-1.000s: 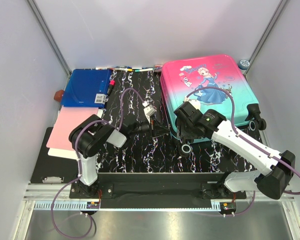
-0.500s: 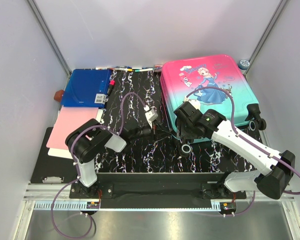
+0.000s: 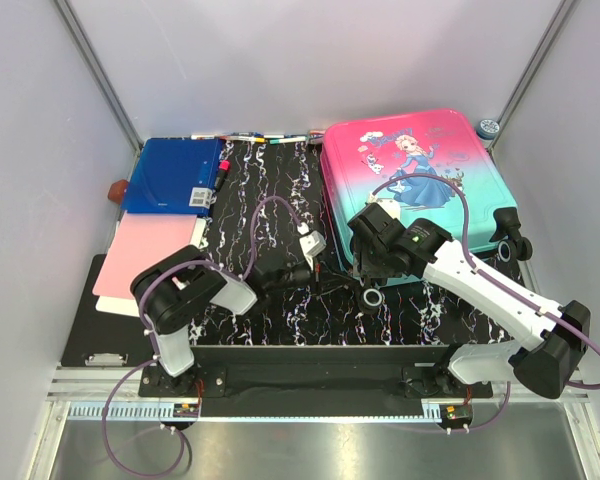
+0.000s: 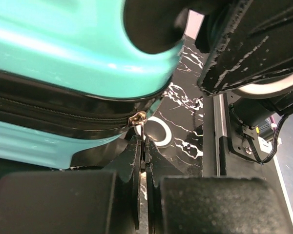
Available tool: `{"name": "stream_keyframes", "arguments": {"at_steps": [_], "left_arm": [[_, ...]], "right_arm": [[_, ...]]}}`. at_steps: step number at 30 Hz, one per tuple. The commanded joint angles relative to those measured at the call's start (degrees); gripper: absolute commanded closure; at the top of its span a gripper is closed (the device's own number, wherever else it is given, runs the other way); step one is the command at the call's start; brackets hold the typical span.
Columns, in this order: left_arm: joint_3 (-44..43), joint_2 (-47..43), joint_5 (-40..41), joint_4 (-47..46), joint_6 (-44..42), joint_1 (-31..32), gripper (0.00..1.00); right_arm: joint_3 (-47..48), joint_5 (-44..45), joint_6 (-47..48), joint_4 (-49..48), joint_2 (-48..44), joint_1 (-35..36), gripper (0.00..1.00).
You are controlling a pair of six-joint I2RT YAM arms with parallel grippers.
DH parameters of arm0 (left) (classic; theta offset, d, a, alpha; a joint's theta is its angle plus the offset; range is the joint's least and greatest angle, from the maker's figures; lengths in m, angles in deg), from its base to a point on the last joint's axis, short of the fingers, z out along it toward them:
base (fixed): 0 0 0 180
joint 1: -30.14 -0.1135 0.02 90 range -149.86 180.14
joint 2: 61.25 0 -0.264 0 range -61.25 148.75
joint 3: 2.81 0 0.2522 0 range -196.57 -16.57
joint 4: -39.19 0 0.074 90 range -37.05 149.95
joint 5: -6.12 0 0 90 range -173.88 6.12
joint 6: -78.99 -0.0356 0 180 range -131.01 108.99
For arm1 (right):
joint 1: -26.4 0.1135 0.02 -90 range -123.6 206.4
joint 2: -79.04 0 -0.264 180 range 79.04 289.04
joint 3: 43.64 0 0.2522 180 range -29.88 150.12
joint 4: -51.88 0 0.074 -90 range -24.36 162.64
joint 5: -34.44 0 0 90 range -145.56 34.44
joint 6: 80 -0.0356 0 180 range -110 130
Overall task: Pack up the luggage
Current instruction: Zip the luggage at the corner of the board.
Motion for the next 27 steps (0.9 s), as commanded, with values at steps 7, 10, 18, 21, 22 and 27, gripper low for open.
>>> {"name": "stream_keyframes", "arguments": {"at_steps": [7, 10, 18, 21, 22, 27], "left_arm": [[-1.3, -1.9, 2.0, -12.3, 0.1, 6.6, 1.00], [-2.4, -0.7, 4.1, -12.1, 1.3, 7.6, 1.00], [-6.4, 3.3, 5.9, -13.3, 3.5, 10.9, 1.00], [-7.9, 4.3, 6.8, -11.9, 3.8, 11.9, 1.00], [-8.1, 4.7, 7.1, -11.8, 3.8, 12.2, 1.00], [-7.6, 3.9, 10.0, -10.5, 4.2, 12.4, 0.99]], "right_arm": [[1.7, 0.5, -2.8, -9.7, -2.1, -0.1, 1.00], [1.2, 0.4, -2.8, -10.2, -2.6, -0.1, 1.00], [0.5, 0.1, -2.8, -11.2, -3.3, -0.1, 1.00], [0.2, 0.3, -2.9, -11.4, -3.9, -0.1, 1.00], [0.1, 0.3, -2.9, -11.5, -4.3, -0.1, 1.00], [-0.4, 0.6, -2.8, -11.6, -5.1, -0.2, 0.99]]}}
